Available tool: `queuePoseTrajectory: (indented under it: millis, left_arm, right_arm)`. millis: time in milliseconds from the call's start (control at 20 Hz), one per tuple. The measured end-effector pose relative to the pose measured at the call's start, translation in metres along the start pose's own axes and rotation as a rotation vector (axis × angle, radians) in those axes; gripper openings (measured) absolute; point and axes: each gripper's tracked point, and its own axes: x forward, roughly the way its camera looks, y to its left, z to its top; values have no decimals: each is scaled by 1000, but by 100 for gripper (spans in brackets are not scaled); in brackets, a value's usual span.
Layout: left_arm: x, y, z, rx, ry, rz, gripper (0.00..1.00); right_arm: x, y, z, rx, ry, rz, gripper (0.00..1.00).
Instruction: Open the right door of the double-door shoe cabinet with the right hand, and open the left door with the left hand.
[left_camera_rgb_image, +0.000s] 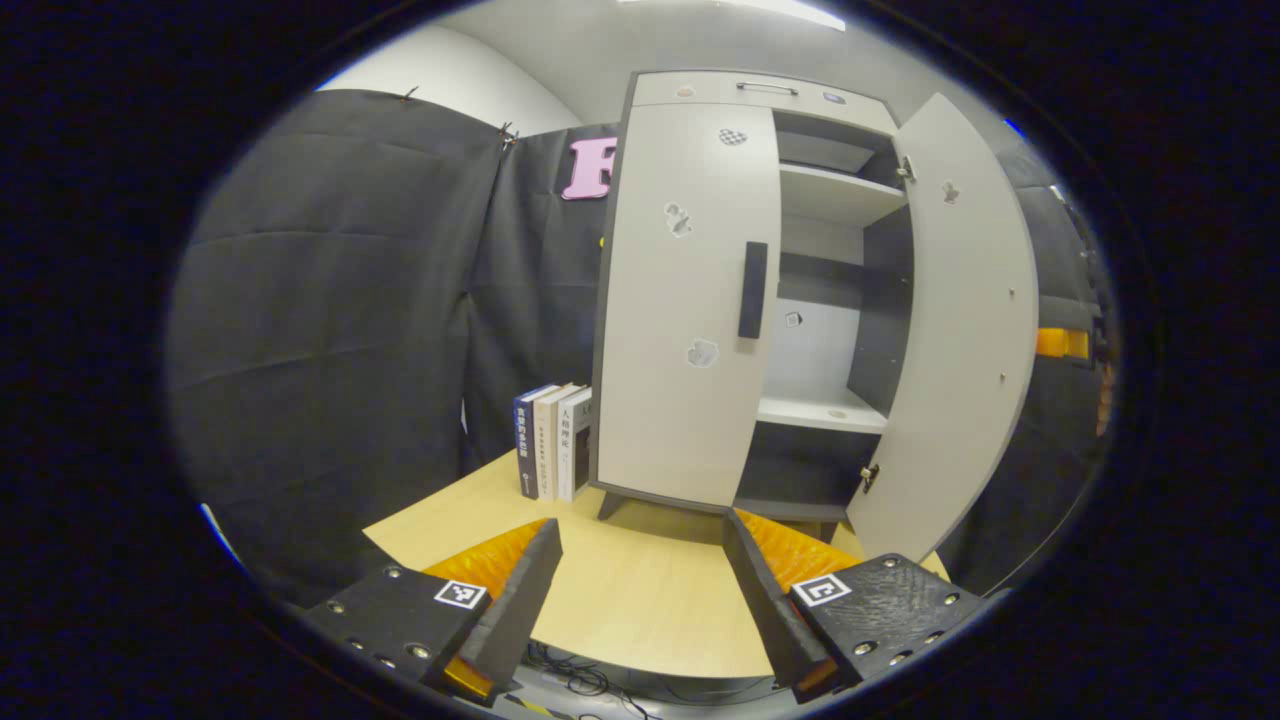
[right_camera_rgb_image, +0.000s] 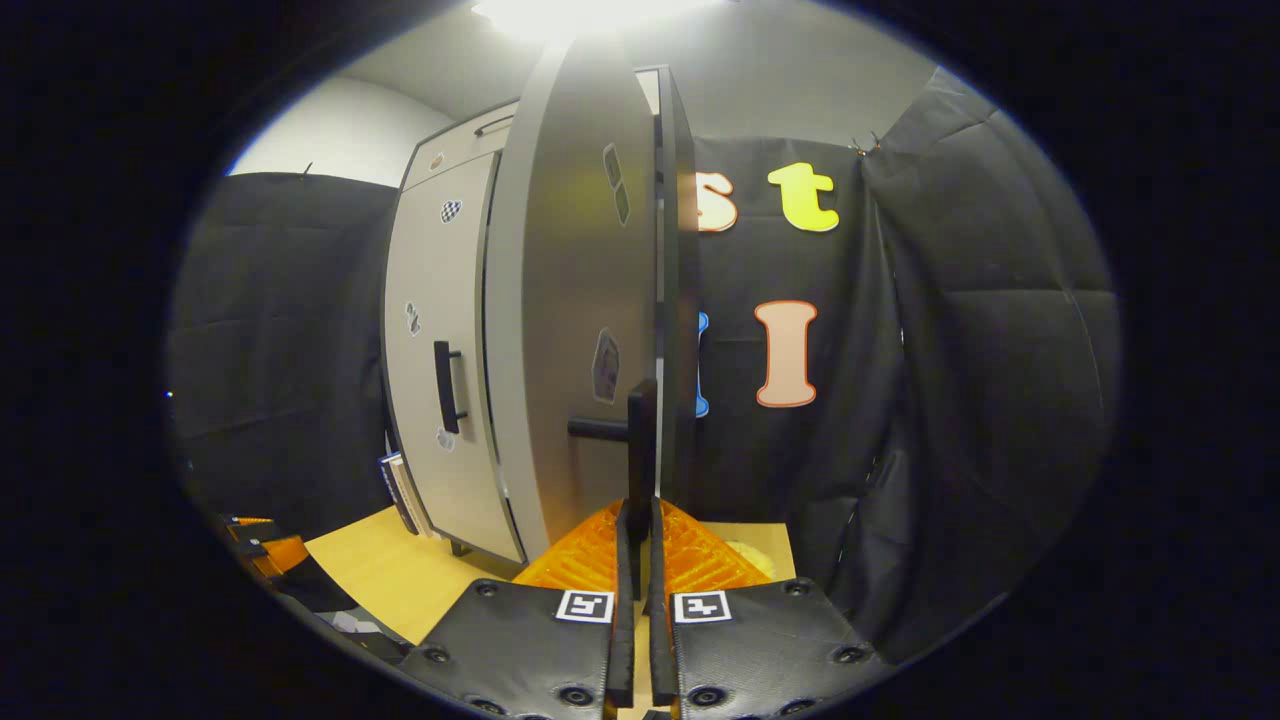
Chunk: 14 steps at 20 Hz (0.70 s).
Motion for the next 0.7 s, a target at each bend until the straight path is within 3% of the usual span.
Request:
queuePoseTrajectory:
  millis: [250, 700]
  left_arm:
    - [51, 21, 21, 3, 1, -53, 94]
    - [130, -25, 95, 18, -102, -374, 95]
  right_arm:
    - [-21, -8, -12, 17, 56, -98, 8]
    - [-74, -47, -6, 105, 17, -413, 5]
